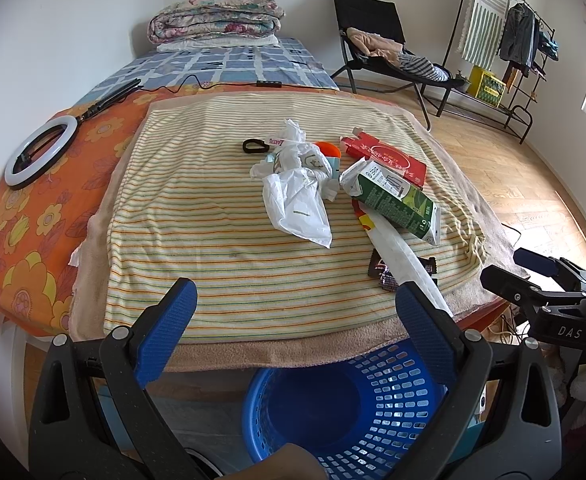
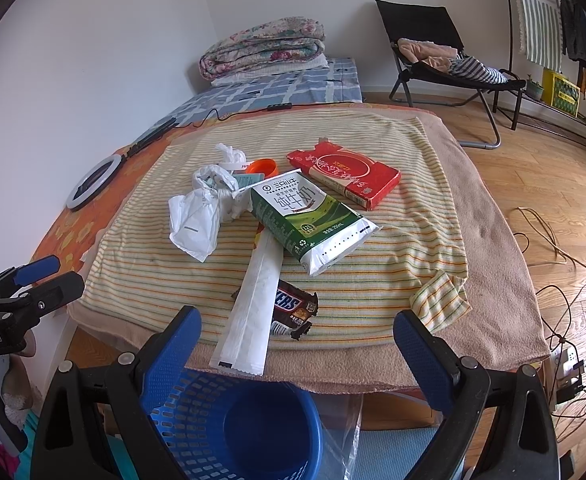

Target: Collect trash

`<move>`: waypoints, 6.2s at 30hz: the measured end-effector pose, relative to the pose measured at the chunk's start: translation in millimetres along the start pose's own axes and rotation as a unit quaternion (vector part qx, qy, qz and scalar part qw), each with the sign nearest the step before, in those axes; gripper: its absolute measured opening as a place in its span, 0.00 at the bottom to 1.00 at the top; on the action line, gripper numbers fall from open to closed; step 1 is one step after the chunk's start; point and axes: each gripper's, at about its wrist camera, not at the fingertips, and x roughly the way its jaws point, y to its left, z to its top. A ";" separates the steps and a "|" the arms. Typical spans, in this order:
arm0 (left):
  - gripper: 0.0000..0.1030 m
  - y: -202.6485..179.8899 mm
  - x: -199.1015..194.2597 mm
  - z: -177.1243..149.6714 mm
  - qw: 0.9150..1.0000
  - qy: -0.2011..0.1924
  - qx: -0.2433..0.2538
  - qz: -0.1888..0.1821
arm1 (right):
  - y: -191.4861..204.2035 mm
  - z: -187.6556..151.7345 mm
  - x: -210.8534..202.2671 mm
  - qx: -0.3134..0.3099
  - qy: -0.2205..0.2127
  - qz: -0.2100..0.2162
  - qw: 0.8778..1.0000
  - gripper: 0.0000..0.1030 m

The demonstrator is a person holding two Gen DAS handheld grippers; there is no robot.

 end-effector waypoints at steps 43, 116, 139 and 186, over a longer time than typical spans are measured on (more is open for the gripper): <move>0.98 10.1 8.1 24.7 1.000 -0.001 0.006 -0.007 | -18.4 7.6 14.3 -0.004 0.046 0.006 0.999 0.92; 0.09 43.6 107.0 97.6 0.994 0.062 -0.035 -0.080 | -6.7 113.6 107.8 -0.072 0.040 0.059 0.995 0.75; 0.09 40.2 -15.8 0.9 0.991 0.047 -0.014 -0.124 | 46.2 -5.6 -16.9 -0.112 0.040 0.117 0.986 0.75; 0.17 6.0 44.1 -127.7 0.971 0.214 0.024 -0.104 | 59.3 -124.9 46.8 -0.158 0.194 0.082 0.965 0.77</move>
